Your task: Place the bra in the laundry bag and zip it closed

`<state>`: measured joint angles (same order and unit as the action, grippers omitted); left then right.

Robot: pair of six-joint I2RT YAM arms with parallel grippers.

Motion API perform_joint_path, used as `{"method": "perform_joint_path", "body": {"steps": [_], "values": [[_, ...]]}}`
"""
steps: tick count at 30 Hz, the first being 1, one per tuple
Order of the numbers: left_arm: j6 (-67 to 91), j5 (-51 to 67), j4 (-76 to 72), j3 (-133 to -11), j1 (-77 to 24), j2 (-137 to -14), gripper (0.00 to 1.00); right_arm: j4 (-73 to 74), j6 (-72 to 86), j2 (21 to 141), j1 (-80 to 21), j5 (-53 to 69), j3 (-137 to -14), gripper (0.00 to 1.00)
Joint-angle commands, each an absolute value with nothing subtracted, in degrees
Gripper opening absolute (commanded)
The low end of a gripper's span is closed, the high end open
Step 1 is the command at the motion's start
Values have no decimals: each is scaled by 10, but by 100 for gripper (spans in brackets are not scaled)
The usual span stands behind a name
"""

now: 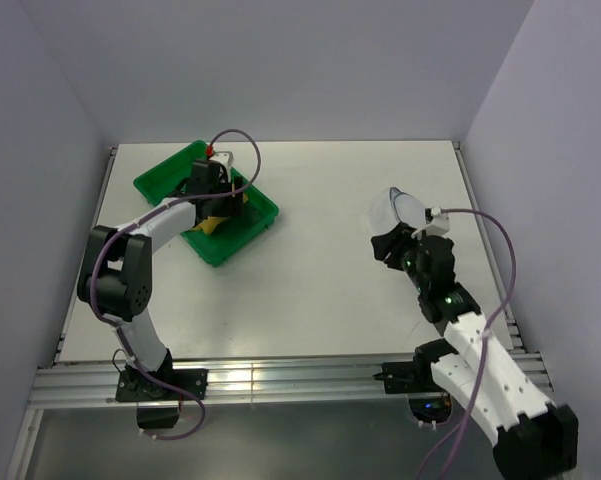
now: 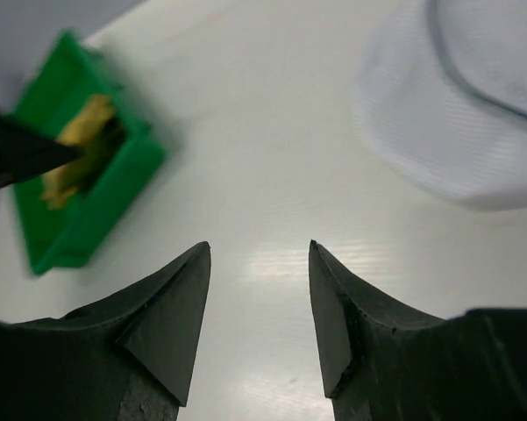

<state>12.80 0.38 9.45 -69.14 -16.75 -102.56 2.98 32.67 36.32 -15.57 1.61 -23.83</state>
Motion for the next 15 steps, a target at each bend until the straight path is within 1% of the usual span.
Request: {"method": "perform_joint_path", "body": {"steps": [1,2,4,8,13,15], "values": [[130,27,62,-698,-170,-981,75,6,282,470,-152,-167,-305,57],[132,32,57,-697,-170,-975,76,6,275,519,-150,-186,-317,57],[141,38,55,-696,-171,-956,77,3,254,562,-147,-242,-343,57],[170,67,50,-697,-172,-926,76,12,219,672,-138,-297,-400,57],[193,94,50,-697,-174,-893,75,28,185,772,-134,-340,-479,57],[203,107,47,-693,-177,-882,75,49,175,823,-129,-332,-520,57]]}}
